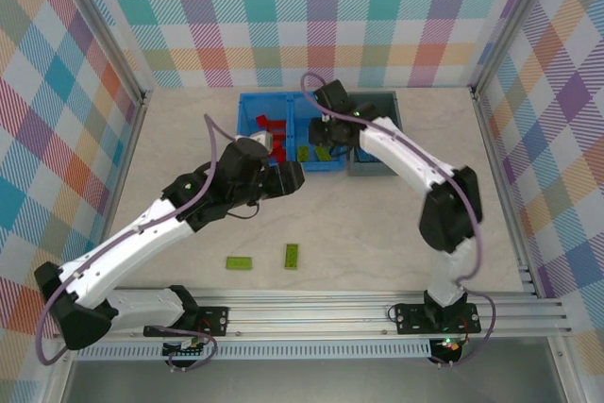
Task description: Sort the legos into containers by color
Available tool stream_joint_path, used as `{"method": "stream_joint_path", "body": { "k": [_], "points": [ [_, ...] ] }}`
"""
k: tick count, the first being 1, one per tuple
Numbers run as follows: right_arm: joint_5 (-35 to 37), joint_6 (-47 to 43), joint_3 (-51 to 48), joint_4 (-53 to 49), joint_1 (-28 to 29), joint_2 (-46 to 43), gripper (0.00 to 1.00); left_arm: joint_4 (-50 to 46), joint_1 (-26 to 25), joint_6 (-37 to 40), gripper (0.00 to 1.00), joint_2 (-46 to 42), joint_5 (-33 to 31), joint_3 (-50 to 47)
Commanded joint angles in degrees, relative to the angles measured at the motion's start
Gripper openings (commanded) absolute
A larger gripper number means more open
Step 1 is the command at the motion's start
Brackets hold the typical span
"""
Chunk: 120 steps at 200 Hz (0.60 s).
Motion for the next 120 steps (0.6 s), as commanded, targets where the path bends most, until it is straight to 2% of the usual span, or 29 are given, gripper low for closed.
{"method": "stream_joint_path", "body": {
  "k": [1, 59, 88, 120],
  "points": [
    [-1.15, -0.58, 9.97, -5.93, -1.32, 9.15, 0.35, 3.53, -0.86, 3.71, 0.68, 2.35, -5.01, 3.04],
    [-4.51, -0.94, 36.60, -13.66, -5.25, 31.20, 0.37, 3.61, -1.45, 4.59, 0.67, 5.75, -6.45, 4.12],
    [-5.90, -1.66, 42.81, -15.42, -5.52, 36.27, 0.40, 2.57, -1.65, 4.85, 0.67, 5.32, -7.29, 2.91],
    [-6.50, -1.53, 43.28, -16.11, -5.48, 36.05, 0.54, 1.63, -1.67, 4.60, 0.67, 4.96, -7.44, 1.73]
  ]
}}
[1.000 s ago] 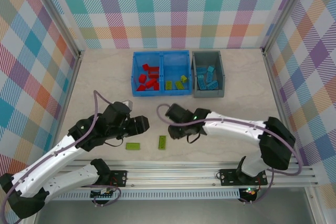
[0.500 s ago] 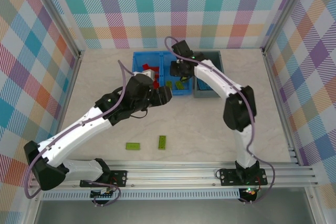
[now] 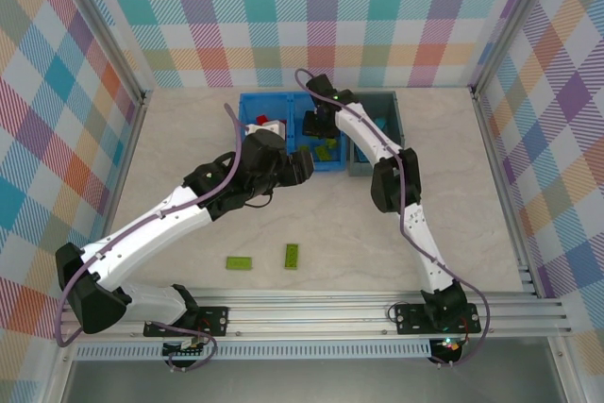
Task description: Sort the legos into containers by color
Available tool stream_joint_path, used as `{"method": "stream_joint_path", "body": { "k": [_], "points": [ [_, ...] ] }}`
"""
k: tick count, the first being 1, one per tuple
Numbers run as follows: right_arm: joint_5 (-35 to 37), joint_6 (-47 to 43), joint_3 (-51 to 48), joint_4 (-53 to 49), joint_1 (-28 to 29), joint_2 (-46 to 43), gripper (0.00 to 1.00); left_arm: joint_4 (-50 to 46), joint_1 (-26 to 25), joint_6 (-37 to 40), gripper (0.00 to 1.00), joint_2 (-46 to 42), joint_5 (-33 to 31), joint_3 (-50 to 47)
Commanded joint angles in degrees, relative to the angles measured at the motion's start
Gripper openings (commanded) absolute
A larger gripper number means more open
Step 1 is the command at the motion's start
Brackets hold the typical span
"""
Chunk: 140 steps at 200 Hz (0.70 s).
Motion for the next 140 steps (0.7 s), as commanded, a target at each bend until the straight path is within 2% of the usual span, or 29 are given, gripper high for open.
{"method": "stream_joint_path", "body": {
  "k": [1, 28, 64, 91, 109, 122, 140],
  "points": [
    [-1.77, -0.86, 2.18, -2.81, 0.19, -1.12, 0.55, -1.29, -0.93, 0.86, 0.67, -0.90, -1.37, -1.29],
    [-1.36, -2.41, 2.07, -2.59, 0.90, -5.73, 0.60, -3.45, -1.19, 0.32, 0.67, -1.14, -1.06, -2.19],
    [1.35, -3.56, -1.63, -1.89, 2.95, -17.79, 0.55, -9.04, -1.76, -1.67, 0.67, -2.94, -1.00, -5.27],
    [4.23, -3.24, -16.69, 2.52, 5.41, -33.45, 0.55, -12.81, -2.14, -3.72, 0.67, -4.10, 1.68, -8.83],
    [5.62, -2.12, -32.80, 7.63, 7.49, -47.11, 0.56, -14.00, -2.98, -4.50, 0.68, -3.66, 4.17, -11.01],
    [4.76, -1.77, -44.35, 10.87, 9.40, -57.07, 0.57, -14.38, -3.38, -5.23, 0.68, -2.43, 6.33, -12.40],
    [3.08, -0.90, -56.31, 10.16, 12.17, -68.40, 0.59, -15.27, -3.73, -5.59, 0.70, 0.82, 8.36, -13.36]
  ]
}}
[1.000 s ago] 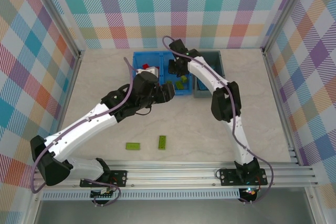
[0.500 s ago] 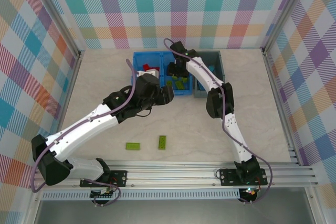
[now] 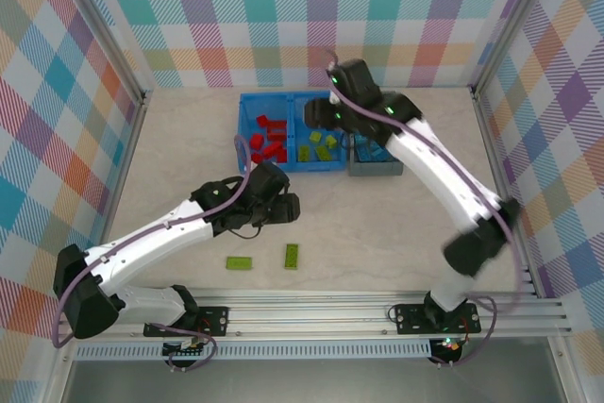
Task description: Sort the legos into containers by color
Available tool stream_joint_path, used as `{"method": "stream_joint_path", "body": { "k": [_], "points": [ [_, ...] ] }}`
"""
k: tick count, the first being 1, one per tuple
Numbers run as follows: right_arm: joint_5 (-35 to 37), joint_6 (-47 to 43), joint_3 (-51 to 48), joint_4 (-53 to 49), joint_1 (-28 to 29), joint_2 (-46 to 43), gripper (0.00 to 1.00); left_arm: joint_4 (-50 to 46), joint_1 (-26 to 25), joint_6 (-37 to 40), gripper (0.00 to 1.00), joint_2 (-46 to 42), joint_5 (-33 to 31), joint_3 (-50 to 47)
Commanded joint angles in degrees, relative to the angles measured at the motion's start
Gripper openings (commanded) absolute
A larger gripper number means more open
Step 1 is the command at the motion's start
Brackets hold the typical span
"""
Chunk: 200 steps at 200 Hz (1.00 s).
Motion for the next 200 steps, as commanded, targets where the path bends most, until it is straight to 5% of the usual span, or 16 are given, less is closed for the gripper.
{"method": "stream_joint_path", "body": {
  "k": [1, 46, 84, 138, 200],
  "points": [
    [-0.76, 1.46, -13.53, 0.84, 2.51, -10.57, 0.59, -3.12, -1.13, -1.60, 0.70, 3.27, 4.36, -1.69],
    [-15.12, 4.61, -37.77, -1.74, 6.73, -32.78, 0.66, 0.13, -1.57, -0.40, 0.76, 12.96, 10.34, -3.55],
    [-17.36, 9.46, -46.74, -5.31, 8.87, -41.43, 0.67, 1.35, -2.58, 0.55, 0.75, 19.31, 11.44, -3.74],
    [-16.29, 10.74, -47.80, -5.16, 8.90, -41.29, 0.66, 2.91, -4.43, 0.49, 0.66, 24.52, 11.67, -3.43],
    [-18.53, 10.50, -48.22, -2.83, 9.05, -39.90, 0.64, 2.51, -5.68, -0.10, 0.39, 26.12, 8.36, -3.29]
  ]
}}
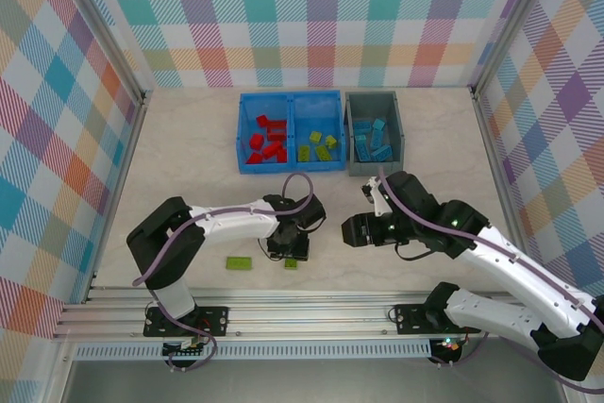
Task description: Sort the legos into containers by color
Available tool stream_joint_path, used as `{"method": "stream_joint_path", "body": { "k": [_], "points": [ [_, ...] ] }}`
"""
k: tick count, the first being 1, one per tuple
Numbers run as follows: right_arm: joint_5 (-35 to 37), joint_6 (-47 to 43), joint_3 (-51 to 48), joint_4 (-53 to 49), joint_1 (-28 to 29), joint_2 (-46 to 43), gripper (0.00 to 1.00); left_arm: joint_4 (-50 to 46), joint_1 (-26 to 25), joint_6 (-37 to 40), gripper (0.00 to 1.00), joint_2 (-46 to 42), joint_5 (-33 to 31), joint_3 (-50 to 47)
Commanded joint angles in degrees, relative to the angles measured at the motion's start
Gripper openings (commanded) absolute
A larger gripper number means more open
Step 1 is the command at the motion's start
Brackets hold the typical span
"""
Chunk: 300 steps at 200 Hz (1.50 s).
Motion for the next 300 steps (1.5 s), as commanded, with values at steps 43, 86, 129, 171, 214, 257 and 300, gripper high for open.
{"method": "stream_joint_path", "body": {
  "k": [43, 86, 129, 171, 214, 257, 300],
  "points": [
    [-3.61, -0.20, 0.23, 2.43, 0.34, -1.52, 0.63, -2.09, -1.04, -0.04, 0.33, -0.72, -5.03, 1.27],
    [-1.16, -1.14, 2.91, 6.48, 0.29, -2.98, 0.62, -9.20, 0.28, 3.26, 0.33, -2.78, -8.40, 12.58],
    [10.24, -2.68, 4.23, 19.53, 0.23, -2.34, 0.59, -13.14, 6.71, 9.40, 0.34, 4.44, -8.97, 31.34],
    [18.34, -4.29, 4.35, 33.60, -2.28, 1.16, 0.60, -15.25, 12.83, 14.30, 0.33, 16.78, -9.95, 52.18],
    [16.81, -1.60, 5.94, 40.72, -9.09, 7.77, 0.60, -16.22, 18.76, 17.58, 0.32, 32.13, -15.13, 73.38],
    [12.16, 0.61, 5.28, 46.79, -13.75, 13.50, 0.60, -12.34, 22.08, 21.72, 0.32, 43.20, -20.67, 85.88],
    [7.01, 3.74, 3.74, 51.33, -16.66, 18.18, 0.60, -5.80, 22.85, 24.35, 0.35, 48.44, -25.42, 87.94]
  ]
}}
